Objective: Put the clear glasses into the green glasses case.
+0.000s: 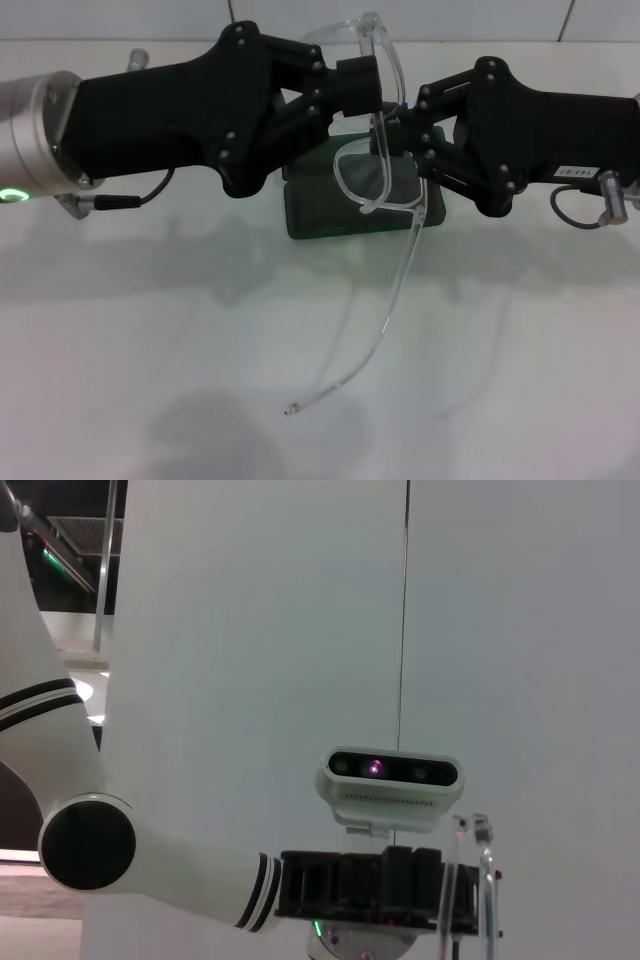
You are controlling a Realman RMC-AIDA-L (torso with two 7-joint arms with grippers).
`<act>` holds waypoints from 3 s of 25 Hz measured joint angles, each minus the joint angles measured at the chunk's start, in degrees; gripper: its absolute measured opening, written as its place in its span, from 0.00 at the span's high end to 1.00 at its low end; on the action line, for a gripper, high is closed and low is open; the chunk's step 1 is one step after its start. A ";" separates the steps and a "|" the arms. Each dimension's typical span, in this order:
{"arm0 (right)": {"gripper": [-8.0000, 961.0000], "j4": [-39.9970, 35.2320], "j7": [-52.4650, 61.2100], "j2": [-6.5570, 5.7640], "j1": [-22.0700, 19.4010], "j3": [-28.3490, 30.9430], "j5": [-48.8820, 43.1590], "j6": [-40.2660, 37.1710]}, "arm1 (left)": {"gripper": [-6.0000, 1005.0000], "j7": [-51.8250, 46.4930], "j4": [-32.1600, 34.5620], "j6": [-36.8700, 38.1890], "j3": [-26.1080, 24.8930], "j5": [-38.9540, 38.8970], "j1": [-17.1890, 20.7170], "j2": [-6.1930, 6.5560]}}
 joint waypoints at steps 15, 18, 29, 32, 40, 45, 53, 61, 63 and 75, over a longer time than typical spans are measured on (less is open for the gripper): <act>0.92 0.98 -1.14 0.06 -0.18 0.09 1.05 -0.66 | 0.94 0.03 0.02 0.14 0.12 0.11 0.63 0.02; 0.92 1.15 -1.78 -0.10 -0.54 0.38 1.07 -0.73 | 0.94 -0.33 0.24 0.37 0.12 0.11 0.64 0.21; 0.92 1.18 -4.82 -0.27 -3.52 3.97 2.26 -0.17 | 0.94 -3.29 0.59 2.70 -0.12 -0.76 1.31 1.45; 0.92 1.25 -6.15 -0.20 -5.10 4.72 5.28 -0.13 | 0.94 -3.66 0.69 2.82 -0.12 -1.49 1.68 1.55; 0.92 2.73 -8.70 -0.40 -8.19 5.24 15.69 0.16 | 0.94 -4.38 1.77 3.42 -0.12 -1.82 2.19 2.30; 0.92 2.81 -7.67 -0.51 -8.71 9.66 17.25 -1.45 | 0.94 -4.77 1.92 4.51 -0.12 -2.91 2.51 3.08; 0.92 5.11 -5.88 -0.35 -8.86 14.38 21.44 -6.41 | 0.94 -5.14 1.44 5.09 0.48 -4.50 4.46 4.46; 0.92 14.11 -5.86 0.01 -2.61 13.84 27.25 -8.87 | 0.94 -4.02 1.40 5.15 6.70 -3.90 3.29 2.91; 0.92 16.33 -5.99 0.08 -0.94 13.66 28.22 -9.66 | 0.94 -3.08 1.35 5.12 7.20 -3.31 2.54 1.89; 0.92 24.54 -6.59 0.18 4.06 8.68 31.77 -10.94 | 0.94 0.23 -2.01 4.74 7.30 -6.26 -2.33 -0.48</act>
